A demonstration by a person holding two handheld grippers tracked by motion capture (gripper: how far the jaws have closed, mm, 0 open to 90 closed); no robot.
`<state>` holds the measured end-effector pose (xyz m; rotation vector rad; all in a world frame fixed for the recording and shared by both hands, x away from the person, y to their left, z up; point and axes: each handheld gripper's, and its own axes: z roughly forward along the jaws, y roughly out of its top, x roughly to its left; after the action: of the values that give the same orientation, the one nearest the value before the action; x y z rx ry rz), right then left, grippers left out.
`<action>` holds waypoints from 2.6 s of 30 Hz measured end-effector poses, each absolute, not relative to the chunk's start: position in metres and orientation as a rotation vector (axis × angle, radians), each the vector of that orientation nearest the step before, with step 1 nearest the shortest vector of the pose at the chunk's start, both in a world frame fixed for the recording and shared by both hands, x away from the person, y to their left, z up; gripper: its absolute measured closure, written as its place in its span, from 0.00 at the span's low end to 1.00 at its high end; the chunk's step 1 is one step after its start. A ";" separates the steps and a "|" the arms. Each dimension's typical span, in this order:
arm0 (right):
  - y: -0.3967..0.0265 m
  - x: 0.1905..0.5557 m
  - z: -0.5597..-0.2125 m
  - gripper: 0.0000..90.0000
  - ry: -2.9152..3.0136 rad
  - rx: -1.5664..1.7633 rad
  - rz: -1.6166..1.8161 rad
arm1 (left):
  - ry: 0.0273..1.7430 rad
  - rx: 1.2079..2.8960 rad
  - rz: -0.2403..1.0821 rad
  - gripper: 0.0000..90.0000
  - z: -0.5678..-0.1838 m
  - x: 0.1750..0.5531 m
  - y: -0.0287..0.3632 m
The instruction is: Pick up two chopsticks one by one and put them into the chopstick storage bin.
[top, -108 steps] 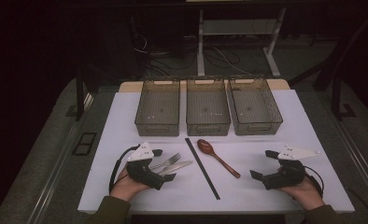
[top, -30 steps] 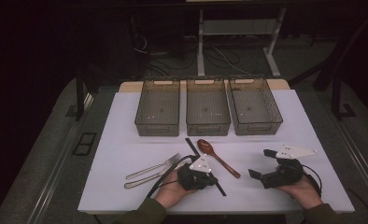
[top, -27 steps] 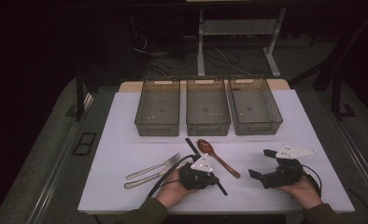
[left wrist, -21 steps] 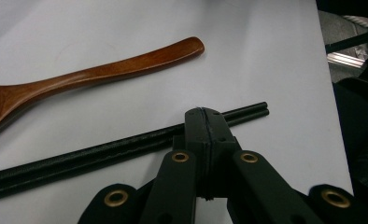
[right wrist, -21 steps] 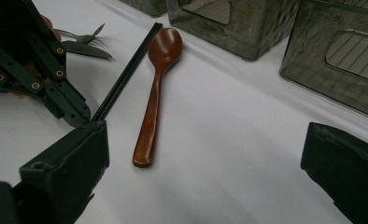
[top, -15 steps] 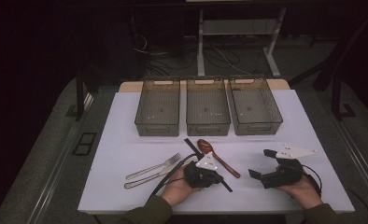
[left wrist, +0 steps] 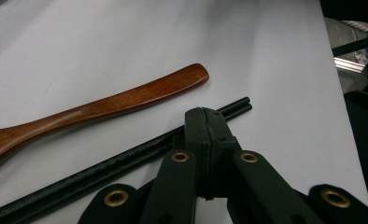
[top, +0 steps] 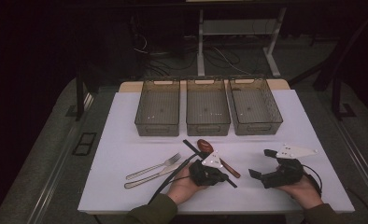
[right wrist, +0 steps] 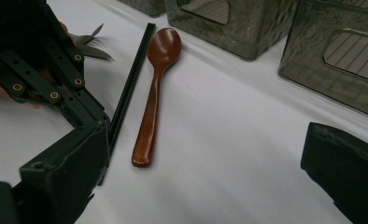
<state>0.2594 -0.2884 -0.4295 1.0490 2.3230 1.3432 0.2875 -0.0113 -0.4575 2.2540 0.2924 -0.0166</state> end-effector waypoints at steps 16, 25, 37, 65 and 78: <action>-0.289 0.259 -0.429 0.01 2.322 1.053 1.348 | 0.296 2.229 -0.033 0.99 -0.455 0.288 -0.012; -0.289 0.259 -0.429 0.01 2.325 1.058 1.347 | 0.345 2.167 -0.055 0.86 -0.442 0.287 0.016; -0.283 0.258 -0.431 0.01 2.351 1.068 1.312 | 0.449 2.059 0.004 0.60 -0.429 0.277 0.088; -0.260 0.267 -0.430 0.09 2.404 1.074 1.339 | 0.628 1.957 0.184 0.02 -0.429 0.268 0.164; -0.230 0.268 -0.425 0.47 2.472 1.010 1.348 | 0.648 1.957 0.175 0.00 -0.428 0.267 0.163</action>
<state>0.2678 -0.2300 -0.4250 1.0097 2.4719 1.3478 0.2673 0.1626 -0.4279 1.9568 0.6484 0.1750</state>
